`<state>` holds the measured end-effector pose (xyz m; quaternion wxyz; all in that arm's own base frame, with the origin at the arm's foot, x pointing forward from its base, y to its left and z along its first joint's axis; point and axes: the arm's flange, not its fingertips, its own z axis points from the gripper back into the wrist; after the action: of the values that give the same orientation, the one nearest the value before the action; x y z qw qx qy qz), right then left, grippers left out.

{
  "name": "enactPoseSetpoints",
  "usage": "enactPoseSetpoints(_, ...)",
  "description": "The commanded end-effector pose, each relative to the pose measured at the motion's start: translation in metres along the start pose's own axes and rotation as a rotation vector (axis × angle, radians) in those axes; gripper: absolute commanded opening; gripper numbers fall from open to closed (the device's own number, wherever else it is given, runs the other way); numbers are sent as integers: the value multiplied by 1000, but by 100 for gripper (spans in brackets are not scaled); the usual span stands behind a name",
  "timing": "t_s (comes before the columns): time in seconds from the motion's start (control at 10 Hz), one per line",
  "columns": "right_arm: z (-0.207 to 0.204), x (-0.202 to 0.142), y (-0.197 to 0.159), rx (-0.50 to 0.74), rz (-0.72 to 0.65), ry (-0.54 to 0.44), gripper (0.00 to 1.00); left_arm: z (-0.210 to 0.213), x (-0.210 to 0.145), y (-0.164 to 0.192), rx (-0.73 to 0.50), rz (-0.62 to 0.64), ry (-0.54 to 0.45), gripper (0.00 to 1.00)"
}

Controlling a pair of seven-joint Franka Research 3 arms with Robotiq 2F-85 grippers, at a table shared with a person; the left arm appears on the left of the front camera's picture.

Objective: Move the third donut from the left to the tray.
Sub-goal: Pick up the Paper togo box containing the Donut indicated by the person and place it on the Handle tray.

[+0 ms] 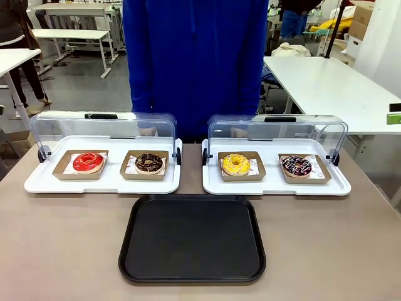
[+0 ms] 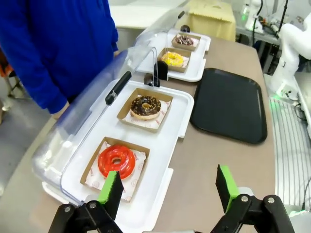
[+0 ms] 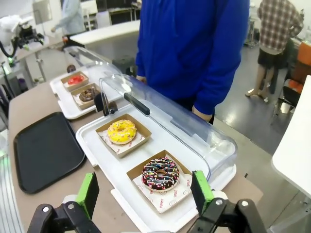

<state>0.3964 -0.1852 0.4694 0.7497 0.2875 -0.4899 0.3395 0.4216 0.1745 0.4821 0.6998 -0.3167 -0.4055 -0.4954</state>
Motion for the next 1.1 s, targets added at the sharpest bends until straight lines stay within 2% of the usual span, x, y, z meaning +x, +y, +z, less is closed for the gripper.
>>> enactPoseSetpoints(0.0,0,3,-8,10,16,-4,100,6,2,1,28,-14,-16,100)
enactPoseSetpoints(0.1,0,0,0,0,0,0,100,0,0,0,0,0,0,100)
enactPoseSetpoints(1.0,0,0,0,0,0,0,100,0,0,0,0,0,0,100)
